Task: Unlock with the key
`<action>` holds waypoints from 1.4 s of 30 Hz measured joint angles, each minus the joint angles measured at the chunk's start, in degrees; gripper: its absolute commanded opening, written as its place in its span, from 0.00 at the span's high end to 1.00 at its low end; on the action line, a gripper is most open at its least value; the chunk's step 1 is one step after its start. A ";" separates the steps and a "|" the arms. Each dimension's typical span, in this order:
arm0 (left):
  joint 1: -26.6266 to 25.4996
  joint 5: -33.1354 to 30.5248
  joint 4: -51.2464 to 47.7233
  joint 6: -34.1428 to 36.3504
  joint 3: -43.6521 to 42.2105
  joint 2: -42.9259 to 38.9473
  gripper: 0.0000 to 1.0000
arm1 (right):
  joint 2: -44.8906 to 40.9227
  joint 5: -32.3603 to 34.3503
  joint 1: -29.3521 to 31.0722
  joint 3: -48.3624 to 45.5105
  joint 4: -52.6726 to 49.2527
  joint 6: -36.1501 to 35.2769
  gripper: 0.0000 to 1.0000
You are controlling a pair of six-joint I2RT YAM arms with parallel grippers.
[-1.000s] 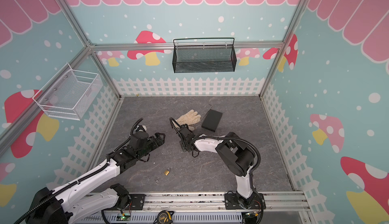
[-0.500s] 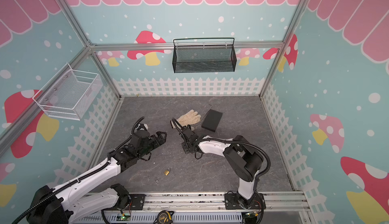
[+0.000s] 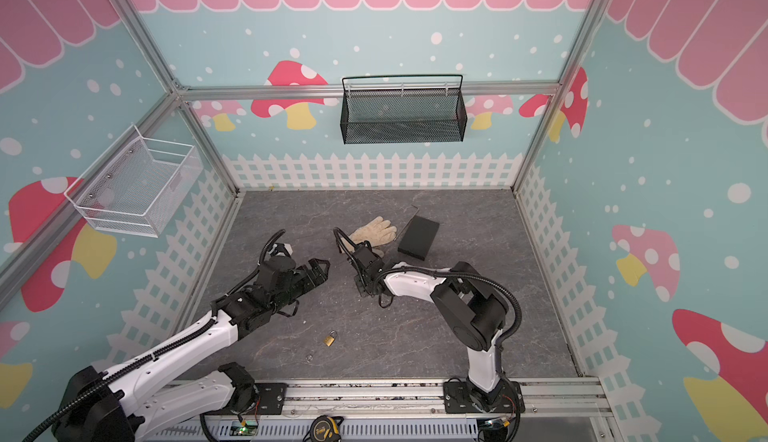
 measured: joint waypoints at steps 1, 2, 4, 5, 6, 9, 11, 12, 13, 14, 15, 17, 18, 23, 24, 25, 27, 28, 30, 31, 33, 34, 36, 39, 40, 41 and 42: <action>-0.02 0.00 0.00 0.00 0.11 0.09 0.00 | 0.00 -0.31 0.00 -0.42 0.50 -0.11 0.64; -0.04 0.00 0.00 0.02 0.24 0.24 0.00 | 0.00 -0.79 0.00 -1.01 0.81 -0.28 0.65; -0.20 0.00 -0.02 0.00 0.48 0.76 0.00 | -0.02 -1.42 0.02 -2.08 0.98 -0.57 0.65; -0.33 0.00 -0.02 0.00 0.63 1.09 0.00 | -0.02 -1.60 0.00 -2.49 0.96 -0.74 0.65; -0.39 0.00 -0.02 0.00 0.76 1.40 0.00 | -0.02 -1.75 0.00 -2.75 0.96 -0.90 0.66; -0.70 0.00 0.00 0.00 0.90 1.84 0.00 | -0.02 -2.03 0.00 -2.86 1.14 -1.33 0.74; -0.85 0.00 -0.02 0.00 0.90 1.92 0.00 | 0.00 -2.27 0.00 -2.86 1.29 -1.60 0.74; -0.90 0.00 0.00 0.00 0.90 1.92 0.00 | -0.02 -2.40 0.00 -2.89 1.29 -1.57 0.74; -0.94 0.00 -0.02 0.00 0.90 1.92 0.00 | -0.02 -2.45 0.00 -2.97 1.40 -1.57 0.74; -0.98 0.00 0.00 0.00 0.90 1.92 0.00 | -0.04 -2.47 0.00 -3.15 1.51 -1.57 0.74; -1.03 0.00 0.00 0.00 0.90 1.92 0.00 | -0.13 -2.47 0.00 -3.45 1.75 -1.55 0.75; -1.07 0.00 0.00 0.00 0.90 1.92 0.00 | -0.72 -2.45 0.00 -4.24 2.10 -1.57 0.76; -1.07 0.00 0.00 0.00 0.90 1.92 0.00 | -1.27 -2.47 0.00 -4.98 2.23 -1.55 0.77; -1.07 -0.02 -0.02 0.00 0.90 1.92 0.00 | -5.01 -2.62 -0.11 -9.01 2.95 -1.46 0.80; -1.07 0.00 0.00 0.00 0.90 1.95 0.00 | -5.77 -2.64 -0.13 -9.64 3.10 -1.49 0.80; -1.07 0.00 0.00 0.00 0.90 1.95 0.00 | -6.43 -2.69 -0.33 -10.14 3.30 -1.46 0.80; -1.07 0.00 0.00 0.00 0.90 2.01 0.00 | -7.39 -3.06 -0.66 -10.82 3.63 -1.33 0.81; -1.09 0.00 0.00 0.00 0.90 2.10 0.00 | -7.80 -3.50 -0.96 -11.15 3.91 -1.31 0.81; -1.14 0.00 0.00 0.00 0.92 2.32 0.00 | -8.46 -4.15 -1.51 -11.74 4.48 -1.29 0.80; -1.14 0.00 0.00 0.00 0.92 2.38 0.00 | -8.81 -4.63 -1.81 -12.15 4.83 -1.31 0.81; -1.16 0.00 0.00 0.00 0.92 2.49 0.00 | -9.27 -5.62 -2.36 -12.79 5.44 -1.33 0.80; -1.16 0.00 0.00 0.00 0.92 2.54 0.00 | -9.44 -6.12 -2.54 -13.09 5.86 -1.44 0.80; -1.16 0.00 0.00 0.00 0.94 2.58 0.00 | -9.53 -7.21 -2.71 -13.31 6.58 -1.75 0.80; -1.18 0.00 0.00 -0.02 1.11 2.58 0.00 | -9.51 -7.63 -2.75 -13.20 6.80 -1.73 0.76; -1.18 0.00 0.02 -0.02 1.20 2.58 0.00 | -9.51 -7.63 -2.75 -13.16 6.73 -1.66 0.75; -1.18 -0.02 0.02 -0.02 1.25 2.58 0.00 | -9.51 -7.63 -2.80 -13.11 6.73 -1.70 0.75; -1.18 0.00 0.02 -0.02 1.29 2.58 0.00 | -9.46 -7.65 -2.80 -13.00 6.69 -1.66 0.75</action>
